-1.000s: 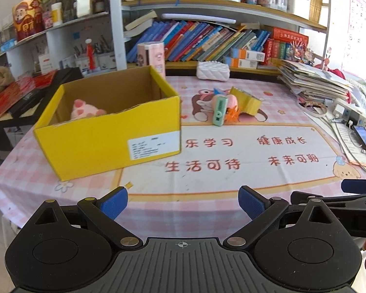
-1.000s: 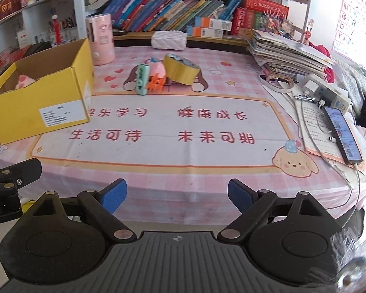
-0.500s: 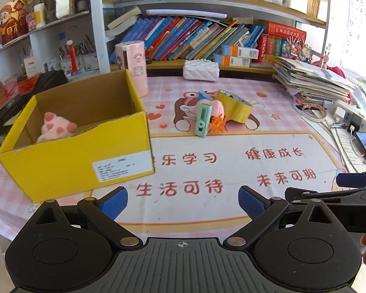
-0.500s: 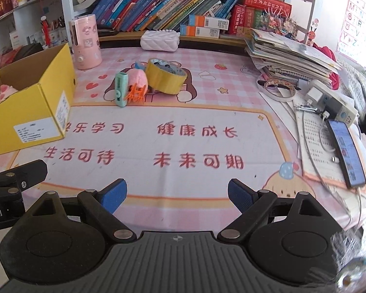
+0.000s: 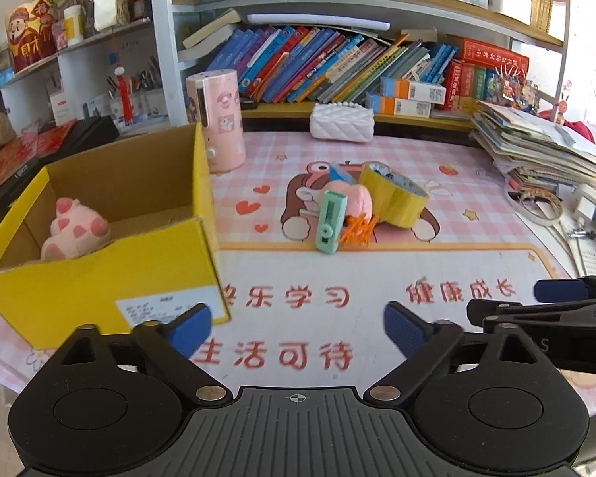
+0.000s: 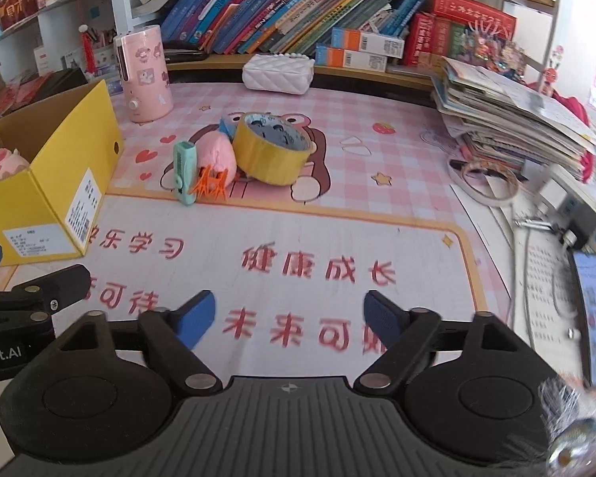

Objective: Organize objects
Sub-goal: 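Grasp the yellow tape roll with the right gripper while the left gripper grasps the green marker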

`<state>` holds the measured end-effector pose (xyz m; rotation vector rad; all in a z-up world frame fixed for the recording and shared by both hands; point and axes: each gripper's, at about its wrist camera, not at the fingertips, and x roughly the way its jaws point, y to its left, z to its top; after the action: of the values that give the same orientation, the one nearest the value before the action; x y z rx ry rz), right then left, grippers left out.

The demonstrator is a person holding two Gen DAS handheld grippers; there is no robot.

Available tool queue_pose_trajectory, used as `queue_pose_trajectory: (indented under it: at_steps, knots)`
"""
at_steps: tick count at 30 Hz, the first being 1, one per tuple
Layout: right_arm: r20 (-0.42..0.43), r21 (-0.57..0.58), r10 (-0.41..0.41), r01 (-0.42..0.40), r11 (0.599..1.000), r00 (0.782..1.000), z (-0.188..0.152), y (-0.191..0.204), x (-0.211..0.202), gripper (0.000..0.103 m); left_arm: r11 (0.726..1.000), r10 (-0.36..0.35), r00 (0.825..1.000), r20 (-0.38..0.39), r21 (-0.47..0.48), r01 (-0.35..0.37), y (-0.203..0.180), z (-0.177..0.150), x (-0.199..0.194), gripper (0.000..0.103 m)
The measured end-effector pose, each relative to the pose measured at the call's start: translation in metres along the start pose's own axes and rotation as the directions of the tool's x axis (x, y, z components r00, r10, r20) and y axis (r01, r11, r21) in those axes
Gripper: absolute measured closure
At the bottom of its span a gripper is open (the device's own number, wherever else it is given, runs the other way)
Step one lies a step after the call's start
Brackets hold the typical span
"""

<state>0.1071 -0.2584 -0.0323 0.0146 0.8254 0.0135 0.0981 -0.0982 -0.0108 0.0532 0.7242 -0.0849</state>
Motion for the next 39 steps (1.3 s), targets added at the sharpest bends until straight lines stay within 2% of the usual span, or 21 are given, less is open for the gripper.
queue_pose_trajectory:
  at_steps: [1, 3, 11, 17, 21, 28, 32, 34, 35, 39]
  knots:
    - [0.0, 0.002, 0.011, -0.011, 1.0, 1.0, 0.003, -0.004, 0.003, 0.038, 1.0, 0.003, 1.0, -0.003, -0.003, -0.003, -0.003, 0.003, 0.003, 0.015]
    - [0.006, 0.003, 0.035, -0.035, 0.999, 0.999, 0.01, -0.011, 0.008, 0.039, 1.0, 0.009, 1.0, -0.006, -0.01, -0.009, -0.007, 0.008, 0.01, 0.02]
    - [0.061, 0.016, 0.064, -0.065, 0.998, 0.996, 0.045, -0.038, 0.033, 0.04, 1.0, 0.026, 1.0, 0.002, -0.016, -0.026, -0.027, 0.033, 0.045, 0.038]
    - [0.097, 0.053, 0.083, -0.089, 0.995, 0.992, 0.078, -0.058, 0.057, 0.039, 0.998, 0.045, 0.999, 0.001, -0.054, -0.045, -0.034, 0.053, 0.084, 0.039]
    - [0.111, 0.076, 0.133, -0.141, 0.987, 0.985, 0.095, -0.064, 0.071, 0.034, 0.994, 0.033, 0.999, -0.004, -0.105, -0.033, -0.031, 0.063, 0.109, 0.039]
    - [0.101, 0.11, 0.239, -0.25, 0.962, 0.966, 0.115, -0.065, 0.094, 0.017, 0.986, -0.006, 1.0, -0.008, -0.168, 0.004, -0.023, 0.069, 0.143, 0.042]
    - [0.079, 0.141, 0.294, -0.302, 0.943, 0.953, 0.121, -0.061, 0.108, 0.01, 0.975, -0.068, 0.998, 0.001, -0.212, 0.066, -0.017, 0.069, 0.149, 0.058]
    - [0.067, 0.148, 0.31, -0.317, 0.937, 0.948, 0.123, -0.057, 0.115, 0.008, 0.975, -0.075, 0.997, 0.009, -0.21, 0.076, -0.016, 0.068, 0.148, 0.063]
    - [0.062, 0.15, 0.316, -0.321, 0.935, 0.947, 0.124, -0.055, 0.119, 0.008, 0.974, -0.078, 0.997, 0.011, -0.211, 0.079, -0.015, 0.067, 0.148, 0.07]
    - [0.04, 0.164, 0.32, -0.322, 0.932, 0.947, 0.127, -0.049, 0.137, 0.008, 0.966, -0.07, 0.997, 0.014, -0.248, 0.072, -0.004, 0.069, 0.136, 0.079]
